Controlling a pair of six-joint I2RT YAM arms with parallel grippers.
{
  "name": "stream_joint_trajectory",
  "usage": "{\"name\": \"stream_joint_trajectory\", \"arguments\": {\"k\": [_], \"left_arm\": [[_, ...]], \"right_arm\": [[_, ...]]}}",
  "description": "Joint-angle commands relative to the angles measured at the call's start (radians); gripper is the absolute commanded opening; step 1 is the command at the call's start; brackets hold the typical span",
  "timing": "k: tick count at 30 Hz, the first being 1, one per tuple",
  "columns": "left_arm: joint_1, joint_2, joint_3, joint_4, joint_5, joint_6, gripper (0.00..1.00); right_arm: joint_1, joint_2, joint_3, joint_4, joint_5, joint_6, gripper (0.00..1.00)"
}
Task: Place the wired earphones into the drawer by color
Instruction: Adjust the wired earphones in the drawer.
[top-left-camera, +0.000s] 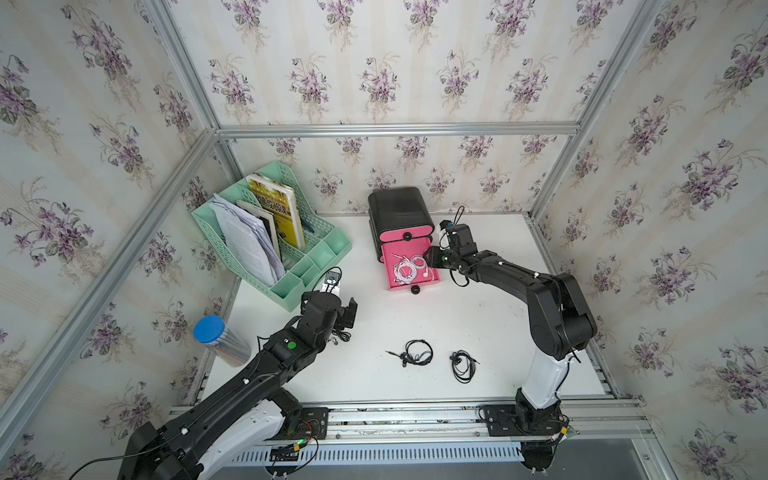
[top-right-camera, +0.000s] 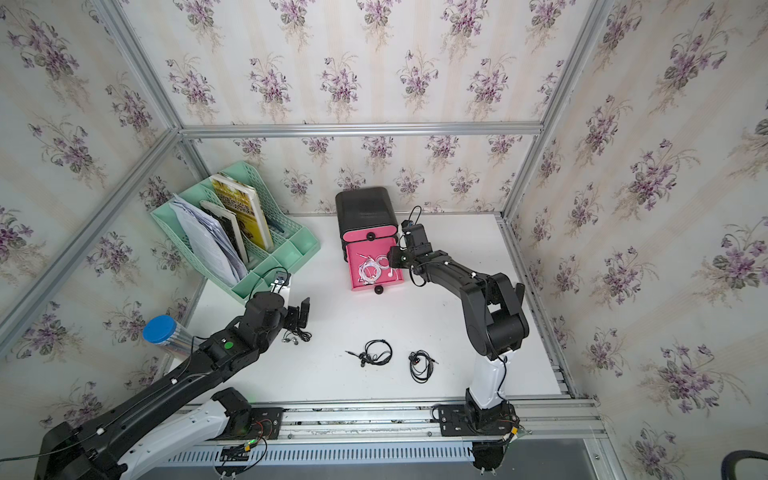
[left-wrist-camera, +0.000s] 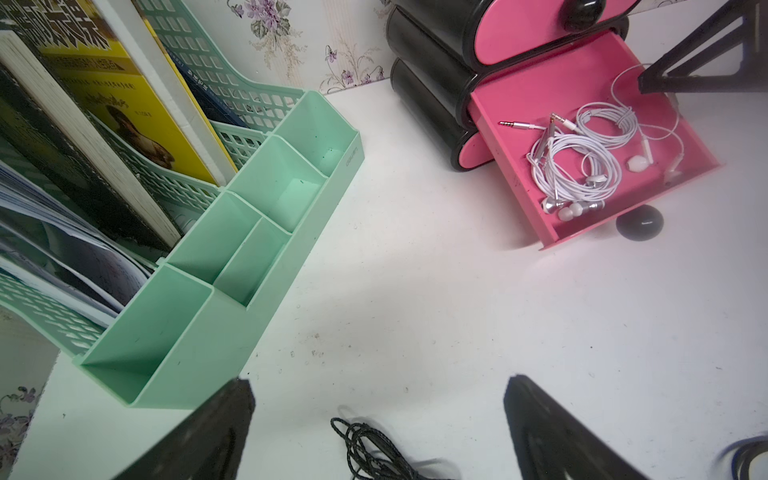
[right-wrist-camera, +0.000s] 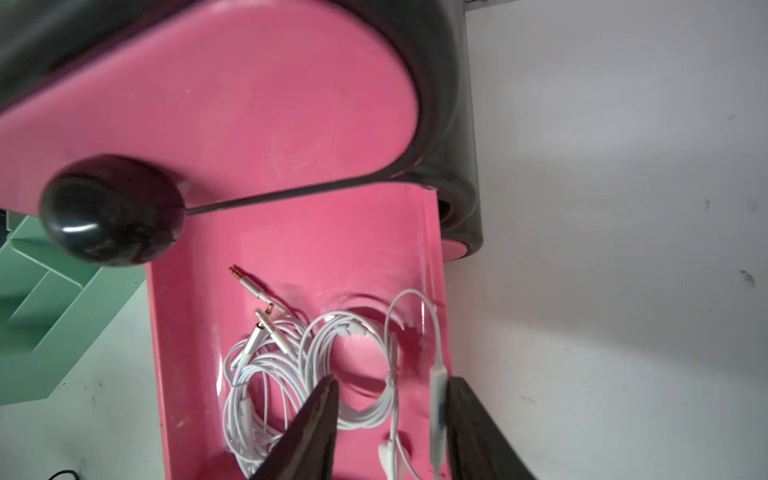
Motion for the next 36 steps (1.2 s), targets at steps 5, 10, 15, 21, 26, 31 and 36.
{"name": "stream_joint_trajectory", "arguments": {"k": [5,10,15,21,26,31,36], "left_arm": [[0.001,0.000,0.004,0.024,-0.003,0.009,0.99],[0.002,0.000,0.004,0.024,-0.004,0.008,0.99],[0.001,0.000,0.004,0.024,-0.003,0.008,0.99],[0.001,0.003,0.004,0.024,-0.003,0.008,0.99],[0.001,0.003,0.004,0.025,-0.001,0.008,0.99],[0.001,0.001,0.004,0.025,0.000,0.008,0.99],[0.002,-0.001,0.005,0.024,0.001,0.008,0.99]], "right_arm": [[0.000,-0.012,-0.006,0.045,-0.078,0.015,0.46],[-0.001,0.013,0.008,0.040,-0.086,0.019,0.46],[0.001,0.031,0.010,0.041,-0.086,0.027,0.40],[0.015,0.041,0.016,0.041,-0.110,0.038,0.30],[0.049,0.041,0.039,0.031,-0.109,0.038,0.28],[0.078,0.043,0.071,0.024,-0.111,0.041,0.27],[0.104,0.057,0.112,0.009,-0.116,0.041,0.26]]}}
